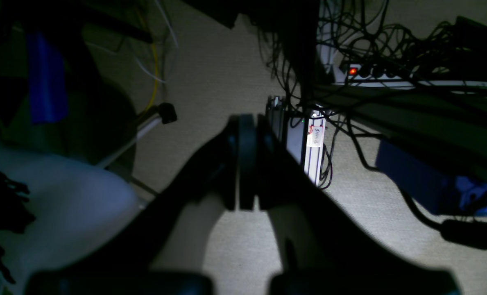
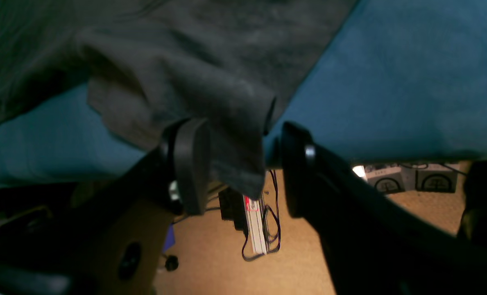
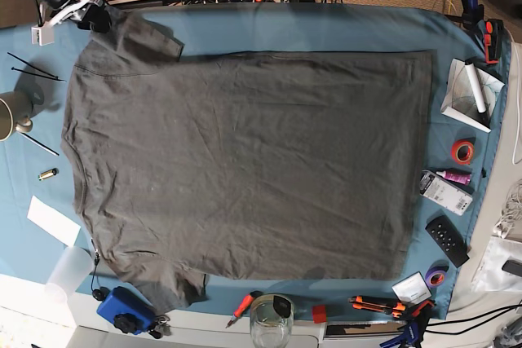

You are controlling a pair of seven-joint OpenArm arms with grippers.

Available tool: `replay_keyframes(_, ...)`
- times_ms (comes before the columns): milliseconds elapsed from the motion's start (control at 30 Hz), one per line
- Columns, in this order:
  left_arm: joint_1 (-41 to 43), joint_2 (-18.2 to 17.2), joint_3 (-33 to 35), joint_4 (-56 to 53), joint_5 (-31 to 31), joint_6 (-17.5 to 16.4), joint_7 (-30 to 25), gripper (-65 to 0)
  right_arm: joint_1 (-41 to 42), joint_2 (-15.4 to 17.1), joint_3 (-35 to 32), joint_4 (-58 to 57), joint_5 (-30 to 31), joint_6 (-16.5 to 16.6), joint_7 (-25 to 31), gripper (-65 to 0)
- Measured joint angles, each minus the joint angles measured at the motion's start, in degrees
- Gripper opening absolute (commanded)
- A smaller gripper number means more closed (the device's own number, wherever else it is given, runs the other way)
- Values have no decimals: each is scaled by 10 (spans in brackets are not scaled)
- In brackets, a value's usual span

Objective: Fold the T-shirt properly
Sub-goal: 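Grasp the shirt's shoulder corners with the left and right grippers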

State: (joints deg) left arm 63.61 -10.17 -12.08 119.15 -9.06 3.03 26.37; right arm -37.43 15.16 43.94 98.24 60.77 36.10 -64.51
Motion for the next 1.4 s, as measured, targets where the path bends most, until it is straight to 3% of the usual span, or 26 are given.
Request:
replay_keyframes(233,-10,0,0,0,0,0,0,-650,0,-1,-2,0,0,0,0,-369)
replay_keyframes(367,-54,0,0,0,1,0,0,-650,0,-1,-37,0,3,0,3,-369)
replay_keyframes(400,-64,0,0,0,1,0,0,-625,0,0,-45,0,7,0,5,-369)
replay_keyframes(533,-95,0,0,0,1,-1,0,-407,1,1,-66,1,9,2,12,-369)
replay_keyframes(600,-109,0,0,0,1,0,0,-350,1,1,-66,1,9,2,12,-369)
replay_keyframes(967,-178,22,0,2,2,0,7,-349,1,1,-66,1,8,2,14,-369)
replay_keyframes(1067,-176,22,0,14,27,1,7,-350,1,1,-66,1,7,2,14,-369)
replay_keyframes(1133,-180,22,0,16,39,38,7,-350,2,1,-66,1,4,4,14,-369)
replay_keyframes(1200,-191,22,-1,16,48,95,11,-350,1,1,-66,1,4,4,15,-369)
replay_keyframes(1400,-242,23,-11,16,-10,98,66,-350,1,1,-66,1,2,4,15,-369)
